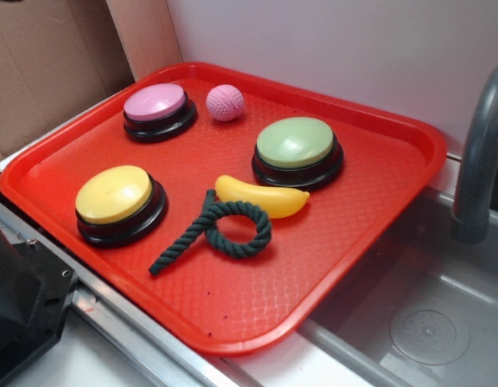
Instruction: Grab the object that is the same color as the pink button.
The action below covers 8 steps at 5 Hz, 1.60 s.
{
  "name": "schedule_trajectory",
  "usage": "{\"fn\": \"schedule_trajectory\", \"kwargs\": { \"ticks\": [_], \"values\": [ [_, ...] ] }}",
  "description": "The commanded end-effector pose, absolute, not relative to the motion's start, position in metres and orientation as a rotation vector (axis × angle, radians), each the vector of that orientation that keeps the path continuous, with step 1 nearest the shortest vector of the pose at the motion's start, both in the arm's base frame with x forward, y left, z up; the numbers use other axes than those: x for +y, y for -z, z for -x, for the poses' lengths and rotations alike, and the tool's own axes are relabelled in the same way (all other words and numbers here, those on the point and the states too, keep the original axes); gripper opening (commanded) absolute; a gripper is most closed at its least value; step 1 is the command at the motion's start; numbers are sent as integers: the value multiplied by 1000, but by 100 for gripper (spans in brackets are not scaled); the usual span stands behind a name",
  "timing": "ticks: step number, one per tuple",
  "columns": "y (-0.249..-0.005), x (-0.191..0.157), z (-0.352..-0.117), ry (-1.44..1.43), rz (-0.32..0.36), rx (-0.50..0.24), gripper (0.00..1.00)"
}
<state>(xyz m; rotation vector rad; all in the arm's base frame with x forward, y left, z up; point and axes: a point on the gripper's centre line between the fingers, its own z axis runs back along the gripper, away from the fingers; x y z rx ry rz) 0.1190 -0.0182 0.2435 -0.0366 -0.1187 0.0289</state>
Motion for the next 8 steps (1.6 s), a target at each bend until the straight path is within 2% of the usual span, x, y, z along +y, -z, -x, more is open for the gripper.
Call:
{"fn": "schedule_trajectory", "kwargs": {
  "ticks": [1, 3, 4, 5, 6, 7, 8],
  "values": [
    [-244, -18, -119, -29, 37, -119, 100],
    [-214, -11, -170, -212, 10, -210, 100],
    [-191, 5, -202, -394, 11, -330, 100],
    [-169, 22, -243, -556, -14, -397, 100],
    [-149, 31, -276, -589, -88, -473, 100],
    [-128, 36, -304, -512, -95, -484, 100],
    [-111, 35, -320, -430, -117, -478, 100]
  ]
}}
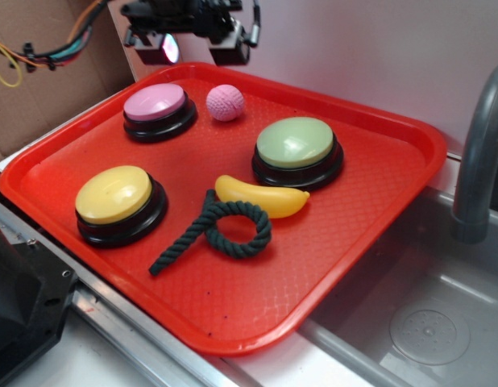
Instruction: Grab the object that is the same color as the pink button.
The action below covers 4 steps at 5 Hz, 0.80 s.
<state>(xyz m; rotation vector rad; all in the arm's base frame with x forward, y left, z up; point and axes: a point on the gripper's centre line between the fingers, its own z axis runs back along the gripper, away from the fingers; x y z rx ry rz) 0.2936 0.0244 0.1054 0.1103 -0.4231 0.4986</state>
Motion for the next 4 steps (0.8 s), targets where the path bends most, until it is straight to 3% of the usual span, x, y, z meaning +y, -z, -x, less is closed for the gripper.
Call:
{"fn": "schedule_trajectory", "kwargs": {
  "ticks": [1, 4],
  "values": [
    [-94, 35, -330, -381, -182, -475, 100],
    [-72, 40, -335, -307, -209, -436, 100]
  ]
}}
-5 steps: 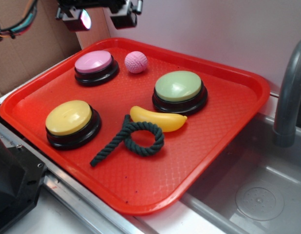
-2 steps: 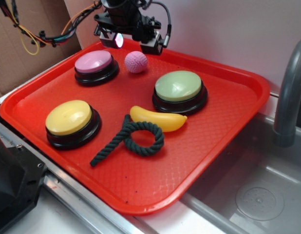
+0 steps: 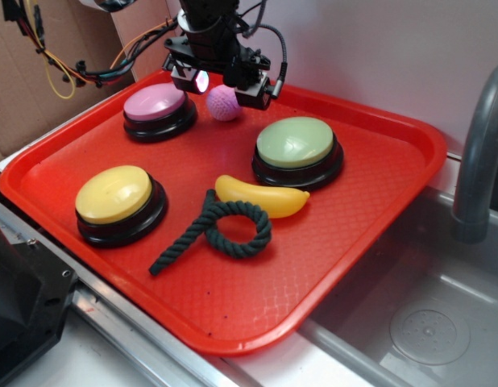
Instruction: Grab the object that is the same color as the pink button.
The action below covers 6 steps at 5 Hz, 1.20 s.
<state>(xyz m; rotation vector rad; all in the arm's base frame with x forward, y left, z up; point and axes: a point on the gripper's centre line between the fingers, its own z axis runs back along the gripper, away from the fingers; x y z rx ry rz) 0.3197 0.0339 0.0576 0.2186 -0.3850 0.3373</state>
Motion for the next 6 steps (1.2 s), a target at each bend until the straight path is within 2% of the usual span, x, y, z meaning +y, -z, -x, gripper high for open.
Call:
{"fn": "schedule_trajectory", "kwargs": {
  "ticks": [1, 2, 3, 5, 6],
  "values": [
    [-70, 43, -343, -287, -222, -441, 70],
    [-66, 44, -346, -245, -224, -425, 13],
    [-62, 45, -346, -236, -234, -396, 0],
    [-64, 49, -336, -272, -240, -368, 0],
    [-82, 45, -333, -321, -215, -372, 0]
  ]
}}
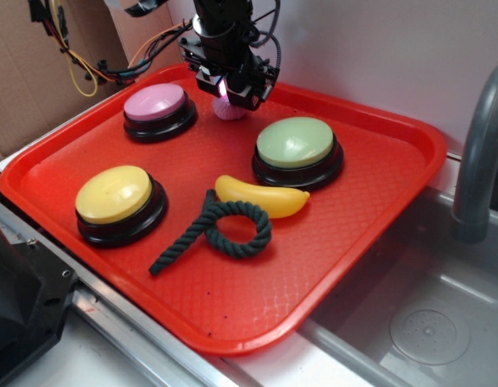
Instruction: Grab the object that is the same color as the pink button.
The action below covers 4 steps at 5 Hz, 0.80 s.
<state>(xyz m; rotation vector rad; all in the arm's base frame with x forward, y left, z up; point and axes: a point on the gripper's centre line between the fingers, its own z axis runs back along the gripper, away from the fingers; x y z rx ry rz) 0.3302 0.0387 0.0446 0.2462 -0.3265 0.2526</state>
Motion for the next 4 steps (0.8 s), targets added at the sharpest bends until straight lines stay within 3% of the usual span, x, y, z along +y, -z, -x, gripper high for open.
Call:
{"fn": "schedule_trajectory", "kwargs": {
  "ticks": [1, 2, 4],
  "values": [
    [-118, 40, -322, -405, -139, -391, 0],
    [-145, 32, -311, -440, -74, -398, 0],
    [-199, 22, -252, -490, 148, -248, 0]
  ]
}}
